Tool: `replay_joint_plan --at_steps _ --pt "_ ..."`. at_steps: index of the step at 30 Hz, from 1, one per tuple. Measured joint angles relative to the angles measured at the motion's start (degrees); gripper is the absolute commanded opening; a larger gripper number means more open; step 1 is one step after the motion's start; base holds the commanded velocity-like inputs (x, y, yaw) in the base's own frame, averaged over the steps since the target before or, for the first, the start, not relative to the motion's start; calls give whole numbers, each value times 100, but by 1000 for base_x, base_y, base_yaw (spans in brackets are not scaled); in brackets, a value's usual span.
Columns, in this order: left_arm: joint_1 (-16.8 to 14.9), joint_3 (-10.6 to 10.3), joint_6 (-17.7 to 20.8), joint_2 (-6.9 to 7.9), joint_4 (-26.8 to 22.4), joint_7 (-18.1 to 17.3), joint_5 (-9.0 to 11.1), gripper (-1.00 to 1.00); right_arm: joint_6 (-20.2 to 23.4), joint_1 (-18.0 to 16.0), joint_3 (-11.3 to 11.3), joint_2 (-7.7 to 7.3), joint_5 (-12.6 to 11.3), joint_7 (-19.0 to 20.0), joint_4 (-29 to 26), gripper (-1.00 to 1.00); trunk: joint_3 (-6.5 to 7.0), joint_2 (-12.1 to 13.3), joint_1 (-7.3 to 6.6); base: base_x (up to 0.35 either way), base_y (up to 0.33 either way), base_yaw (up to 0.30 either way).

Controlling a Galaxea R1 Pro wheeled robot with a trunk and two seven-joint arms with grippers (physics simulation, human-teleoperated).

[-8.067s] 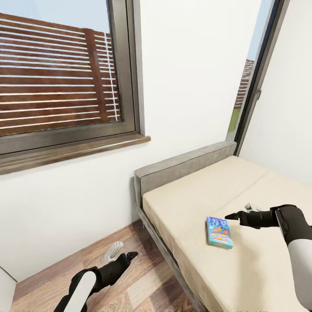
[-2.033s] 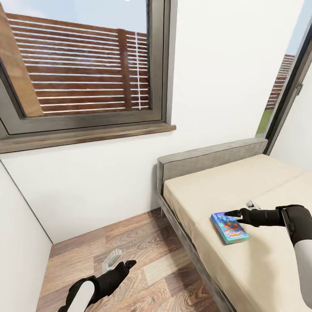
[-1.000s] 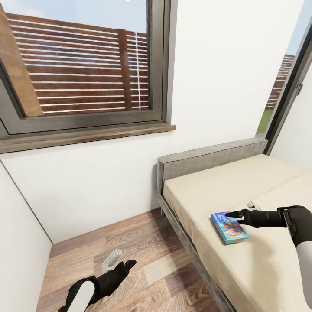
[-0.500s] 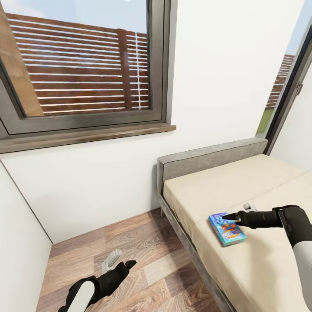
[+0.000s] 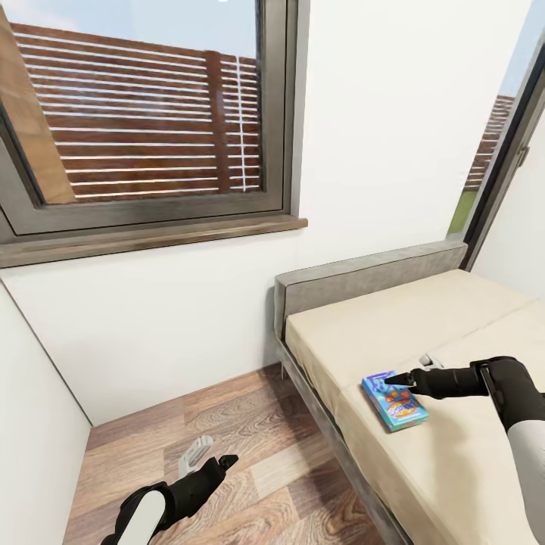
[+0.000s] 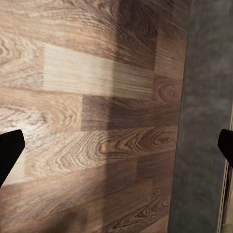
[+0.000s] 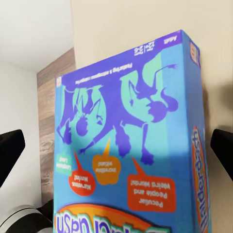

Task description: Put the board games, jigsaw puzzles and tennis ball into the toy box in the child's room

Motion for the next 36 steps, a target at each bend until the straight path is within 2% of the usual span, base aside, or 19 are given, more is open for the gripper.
replay_joint_plan --at_steps 36 --pt "0 0 0 0 1 0 -1 100 -9 27 21 10 -5 55 -52 100 0 0 0 0 0 0"
